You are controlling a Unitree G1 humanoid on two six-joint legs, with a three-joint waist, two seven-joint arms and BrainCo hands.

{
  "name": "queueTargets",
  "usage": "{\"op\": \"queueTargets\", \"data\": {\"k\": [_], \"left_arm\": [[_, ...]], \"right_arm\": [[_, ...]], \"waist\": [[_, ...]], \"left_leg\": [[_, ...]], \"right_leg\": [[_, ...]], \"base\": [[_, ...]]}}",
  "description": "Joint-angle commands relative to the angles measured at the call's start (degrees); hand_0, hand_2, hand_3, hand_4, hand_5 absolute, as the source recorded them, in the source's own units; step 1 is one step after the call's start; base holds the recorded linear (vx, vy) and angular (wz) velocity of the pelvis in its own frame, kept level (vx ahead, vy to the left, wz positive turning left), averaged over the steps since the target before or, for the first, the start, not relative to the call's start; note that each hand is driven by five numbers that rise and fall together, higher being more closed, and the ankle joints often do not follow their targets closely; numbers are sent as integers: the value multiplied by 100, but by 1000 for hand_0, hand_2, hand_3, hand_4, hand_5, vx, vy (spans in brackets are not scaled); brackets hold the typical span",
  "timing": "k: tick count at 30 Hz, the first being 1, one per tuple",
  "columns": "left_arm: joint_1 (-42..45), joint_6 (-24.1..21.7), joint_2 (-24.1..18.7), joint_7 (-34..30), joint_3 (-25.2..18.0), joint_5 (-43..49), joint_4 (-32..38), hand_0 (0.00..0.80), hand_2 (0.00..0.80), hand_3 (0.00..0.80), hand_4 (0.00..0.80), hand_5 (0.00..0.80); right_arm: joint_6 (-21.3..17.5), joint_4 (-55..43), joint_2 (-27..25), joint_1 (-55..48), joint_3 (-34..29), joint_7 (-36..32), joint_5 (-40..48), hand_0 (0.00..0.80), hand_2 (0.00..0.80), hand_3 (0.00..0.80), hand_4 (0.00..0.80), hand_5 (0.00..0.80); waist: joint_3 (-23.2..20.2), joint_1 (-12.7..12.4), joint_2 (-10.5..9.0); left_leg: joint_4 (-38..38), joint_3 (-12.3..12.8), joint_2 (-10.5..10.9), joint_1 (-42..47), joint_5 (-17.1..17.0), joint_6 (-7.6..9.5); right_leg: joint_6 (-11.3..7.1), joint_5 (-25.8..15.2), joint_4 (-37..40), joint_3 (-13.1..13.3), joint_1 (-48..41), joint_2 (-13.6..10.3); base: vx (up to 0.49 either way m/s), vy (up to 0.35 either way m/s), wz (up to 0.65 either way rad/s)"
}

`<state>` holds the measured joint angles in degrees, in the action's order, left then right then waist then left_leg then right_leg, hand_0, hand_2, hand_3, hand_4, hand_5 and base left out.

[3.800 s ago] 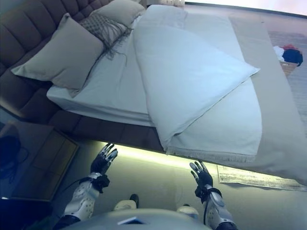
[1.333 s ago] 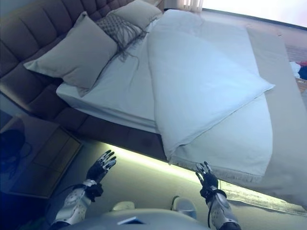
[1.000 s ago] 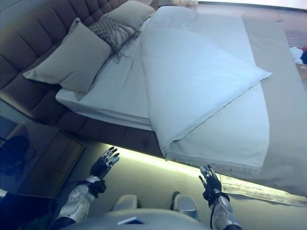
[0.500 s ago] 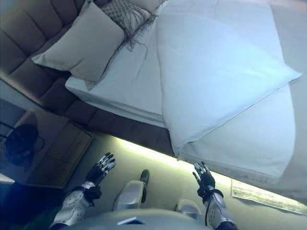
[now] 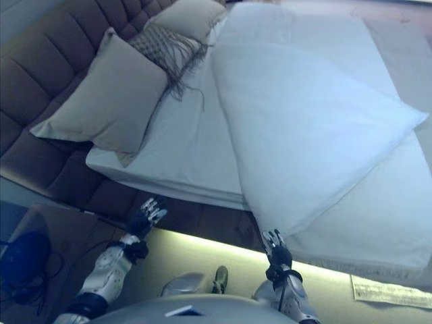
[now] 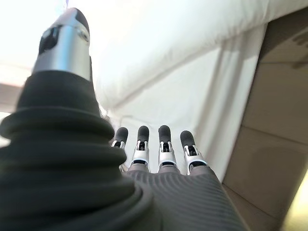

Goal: Make the bed neatly

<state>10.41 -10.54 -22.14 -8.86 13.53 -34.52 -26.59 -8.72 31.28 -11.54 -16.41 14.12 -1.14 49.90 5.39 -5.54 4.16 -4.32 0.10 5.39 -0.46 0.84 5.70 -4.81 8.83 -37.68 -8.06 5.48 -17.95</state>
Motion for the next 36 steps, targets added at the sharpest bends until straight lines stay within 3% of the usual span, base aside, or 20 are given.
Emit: {"op": "queueTargets", "data": {"k": [1, 2, 4, 6, 11, 18, 23, 25, 26, 27, 28, 30, 32, 33, 34, 36], "left_arm": [[7, -381, -137, 259, -38, 57, 376, 0, 0, 0, 0, 0], [1, -399, -129, 273, -56, 67, 355, 0, 0, 0, 0, 0], [16, -412, -112, 253, -170, 95, 346, 0, 0, 0, 0, 0], [32, -359, -161, 186, -308, 143, 377, 0, 0, 0, 0, 0], [18, -293, -169, -13, -567, 221, 339, 0, 0, 0, 0, 0], [-262, -311, -300, -115, -414, 831, 286, 0, 0, 0, 0, 0], [-518, -590, -462, 375, -6, 1661, 93, 0, 0, 0, 0, 0], [-663, -640, -490, 590, 207, 1857, 114, 0, 0, 0, 0, 0], [-754, -568, -442, 689, 316, 1877, 151, 0, 0, 0, 0, 0], [-784, -547, -426, 705, 346, 1885, 150, 0, 0, 0, 0, 0], [-918, -568, -332, 809, 512, 1925, 46, 0, 0, 0, 0, 0], [-1484, -669, -63, 1200, 998, 1944, -339, 0, 0, 0, 0, 0], [-2079, -868, 175, 1462, 1325, 2012, -672, 0, 0, 0, 0, 0], [-2334, -1004, 268, 1561, 1429, 2065, -826, 0, 0, 0, 0, 0], [-2492, -1124, 325, 1581, 1454, 2058, -961, 0, 0, 0, 0, 0], [-2698, -1290, 423, 1571, 1497, 2033, -1134, 0, 0, 0, 0, 0]], "right_arm": [[-166, -194, -343, 173, -48, -265, 40, 0, 0, 0, 0, 0], [-116, -153, -363, 236, -74, -293, 45, 0, 0, 0, 0, 0], [11, -11, -379, 398, -142, -394, 54, 0, 0, 0, 0, 0], [48, 46, -346, 416, -178, -428, -16, 0, 0, 0, 0, 0], [104, 137, -238, 380, -264, -489, -217, 0, 0, 0, 0, 0], [109, 408, -284, 512, -369, -172, -262, 0, 0, 0, 0, 0], [127, 810, -430, 723, -451, -94, -189, 0, 0, 0, 0, 0], [137, 951, -534, 868, -457, -24, -169, 0, 0, 0, 0, 0], [112, 1001, -585, 936, -488, 21, -141, 0, 0, 0, 0, 0], [99, 1010, -596, 957, -497, 40, -122, 0, 0, 0, 0, 0], [21, 1059, -658, 1039, -512, 44, -27, 0, 0, 0, 0, 0], [-162, 1107, -753, 1419, -500, 104, 62, 0, 0, 0, 0, 0], [-433, 1133, -871, 1915, -393, 190, 287, 0, 0, 0, 0, 0], [-579, 1186, -918, 2168, -321, 205, 390, 0, 0, 0, 0, 0], [-642, 1230, -947, 2356, -280, 229, 404, 0, 0, 0, 0, 0], [-722, 1421, -945, 2661, -346, 263, 349, 0, 0, 0, 0, 0]], "waist": [[32, 220, -167], [30, 256, -209], [49, 341, -384], [52, 380, -435], [-21, 377, -491], [-135, 376, -587], [-183, 607, -460], [-160, 669, -403], [-74, 688, -369], [-52, 690, -353], [31, 713, -303], [230, 731, -164], [599, 630, -32], [792, 591, 18], [915, 589, 57], [1058, 669, 144]], "left_leg": [[-143, -118, 103, -137, 17, -124], [-132, -89, 105, -80, 101, -135], [-109, 8, 158, 176, 410, -158], [-83, 9, 141, 387, 622, -153], [-133, 27, -19, 679, 887, -196], [-434, 48, -273, 833, 1137, -339], [-780, 17, -703, 905, 670, -549], [-1266, -45, -794, 758, 425, -644], [-1607, 23, -881, 475, 140, -721], [-1676, 28, -906, 401, 109, -739], [-1589, 70, -995, 243, 25, -775], [-745, -133, -1136, -24, -264, -925], [-189, -413, -1329, -650, -947, -1116], [-126, -476, -1392, -947, -1081, -1150], [-132, -462, -1419, -1119, -1071, -1152], [-99, -196, -1358, -1220, -666, -1101]], "right_leg": [[12, -1381, 2061, -186, 312, 327], [-34, -1461, 2426, -165, 362, 366], [-295, -2006, 3277, -76, 492, 383], [-417, -2281, 3588, -17, 576, 362], [-487, -2324, 3555, -148, 480, 260], [-530, -2224, 3517, -401, 383, 256], [-349, -1729, 3274, -201, 397, 704], [-227, -1536, 3137, -132, 405, 852], [-106, -1404, 3068, -109, 324, 930], [-83, -1382, 3052, -111, 313, 948], [-48, -1335, 2988, -130, 313, 961], [-115, -1319, 2921, -127, 472, 922], [-128, -1190, 2962, -13, 518, 895], [-115, -1099, 2960, 33, 579, 844], [-109, -1035, 2904, 54, 683, 782], [-182, -1045, 2698, 69, 1024, 530]], "base": [[176, -128, -27], [220, -147, -17], [259, -137, -13], [265, -93, -2], [216, -84, 30], [232, -244, 12], [178, -246, 2], [157, -236, 7], [90, -153, -5], [53, -107, -1], [-22, 16, -4], [-166, 144, -3], [-355, 196, -7], [-363, 174, -17], [-218, 137, -32], [-112, 181, -52]]}}
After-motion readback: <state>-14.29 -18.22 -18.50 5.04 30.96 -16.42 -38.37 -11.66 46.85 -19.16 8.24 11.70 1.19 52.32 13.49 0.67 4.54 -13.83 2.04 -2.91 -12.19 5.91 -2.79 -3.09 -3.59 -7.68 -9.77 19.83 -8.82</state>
